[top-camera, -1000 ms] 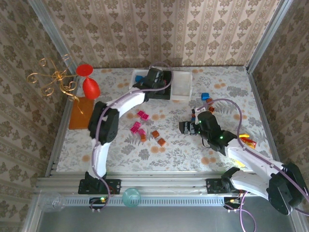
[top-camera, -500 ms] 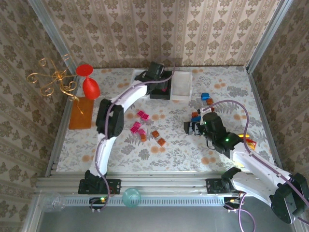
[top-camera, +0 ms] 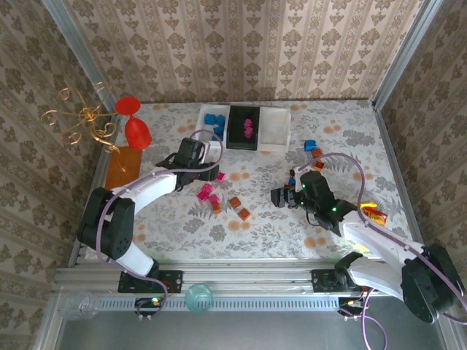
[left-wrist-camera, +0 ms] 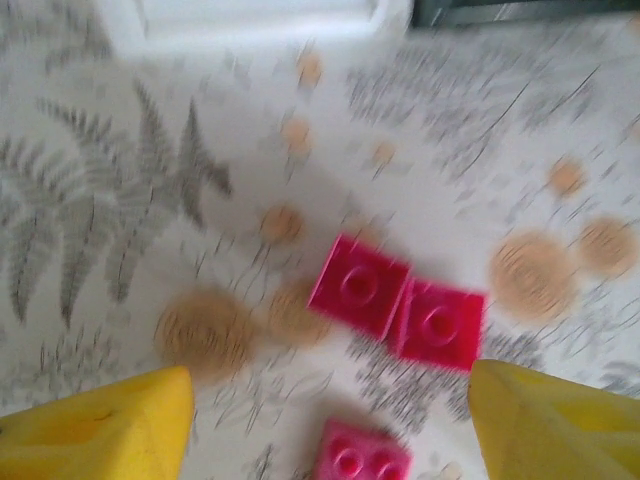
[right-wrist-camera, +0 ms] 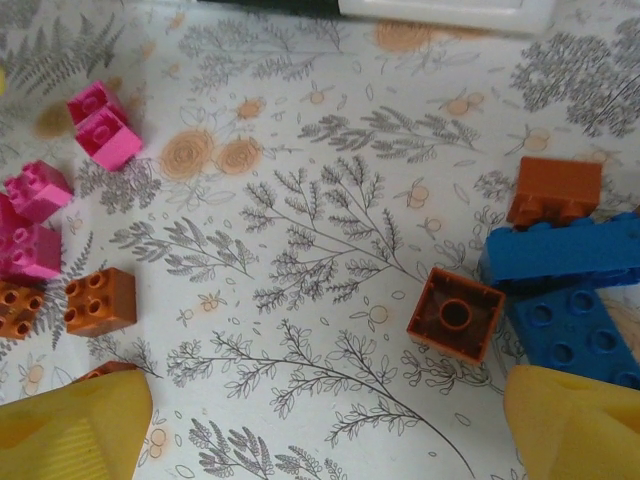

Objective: Sort the legos into containers by color
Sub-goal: Pick up the lego from the middle-left of the table.

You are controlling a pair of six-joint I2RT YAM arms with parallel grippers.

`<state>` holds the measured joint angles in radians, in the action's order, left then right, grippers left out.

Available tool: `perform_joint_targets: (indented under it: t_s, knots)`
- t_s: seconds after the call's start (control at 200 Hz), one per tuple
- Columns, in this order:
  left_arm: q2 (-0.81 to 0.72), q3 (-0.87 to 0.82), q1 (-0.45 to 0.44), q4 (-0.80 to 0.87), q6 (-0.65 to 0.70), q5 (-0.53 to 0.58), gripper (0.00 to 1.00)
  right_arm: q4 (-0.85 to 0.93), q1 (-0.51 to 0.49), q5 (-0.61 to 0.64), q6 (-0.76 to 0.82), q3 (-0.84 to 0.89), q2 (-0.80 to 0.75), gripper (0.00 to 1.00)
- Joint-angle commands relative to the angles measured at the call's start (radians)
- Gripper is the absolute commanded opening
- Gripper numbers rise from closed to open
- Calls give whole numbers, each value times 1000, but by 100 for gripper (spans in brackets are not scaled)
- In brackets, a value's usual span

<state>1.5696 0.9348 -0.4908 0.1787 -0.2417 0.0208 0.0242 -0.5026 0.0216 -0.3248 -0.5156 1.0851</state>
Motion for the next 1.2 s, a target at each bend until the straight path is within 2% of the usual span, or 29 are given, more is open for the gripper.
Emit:
perform_joint_targets:
  t_s: [0.0,0.225,0.74,1.0,1.195]
  knots:
    - [6,-17,13,22,21,-44,72,-49,-8,-20,-31,-42,25,92]
    - [111,29,28,12,31,-98,67,-57,-9,-15,-45,-27,32,92]
    - [308,179,28,21,42,-109,62,10,-8,40,-34,11,-66,93]
    - [363,235,28,13,42,-131,46,19,-8,55,-30,14,-80,93]
    - [335,225,28,-20,20,-147,34,-14,-8,-17,-30,0,-43,93]
